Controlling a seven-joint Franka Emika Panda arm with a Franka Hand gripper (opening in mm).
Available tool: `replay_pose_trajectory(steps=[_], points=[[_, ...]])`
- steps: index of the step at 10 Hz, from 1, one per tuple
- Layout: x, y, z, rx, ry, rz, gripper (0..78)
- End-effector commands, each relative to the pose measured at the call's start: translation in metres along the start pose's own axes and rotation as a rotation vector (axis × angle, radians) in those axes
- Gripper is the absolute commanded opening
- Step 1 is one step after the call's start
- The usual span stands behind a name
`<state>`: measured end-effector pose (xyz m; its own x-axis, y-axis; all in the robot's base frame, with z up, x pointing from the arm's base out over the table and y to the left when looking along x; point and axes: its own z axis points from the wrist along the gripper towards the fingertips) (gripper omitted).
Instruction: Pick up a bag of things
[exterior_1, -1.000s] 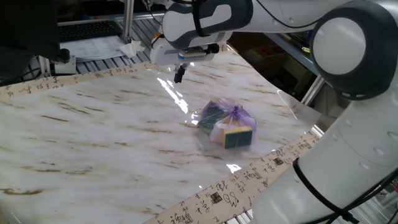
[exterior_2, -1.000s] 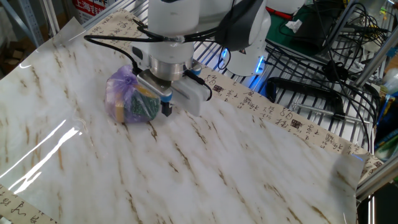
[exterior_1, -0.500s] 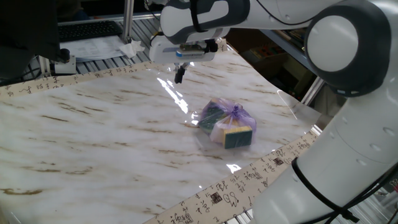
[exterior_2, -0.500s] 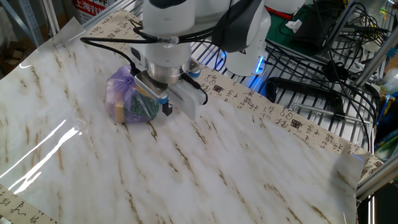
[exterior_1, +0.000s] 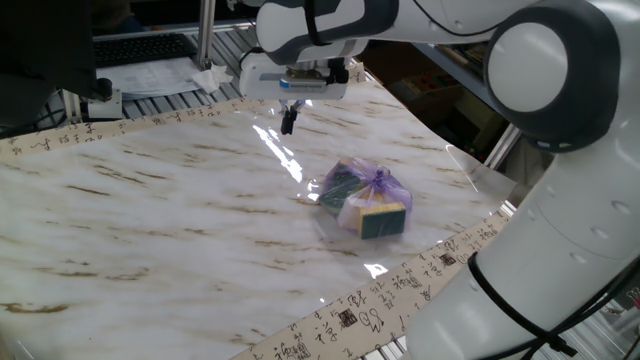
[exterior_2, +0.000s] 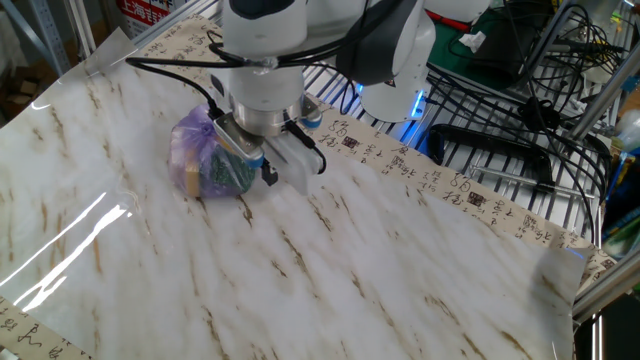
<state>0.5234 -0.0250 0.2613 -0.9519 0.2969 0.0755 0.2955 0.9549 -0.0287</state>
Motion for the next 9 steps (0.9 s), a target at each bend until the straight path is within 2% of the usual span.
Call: replay_pose_trajectory(steps=[1,5,9], points=[[-0.006,-0.005,0.004,-0.007,-0.005,-0.039,0.0],[-0.018,-0.029,0.043,0.003,-0.032,-0.095,0.0],[-0.018,-0.028,0.047,0.008,-0.024,-0.074,0.0]])
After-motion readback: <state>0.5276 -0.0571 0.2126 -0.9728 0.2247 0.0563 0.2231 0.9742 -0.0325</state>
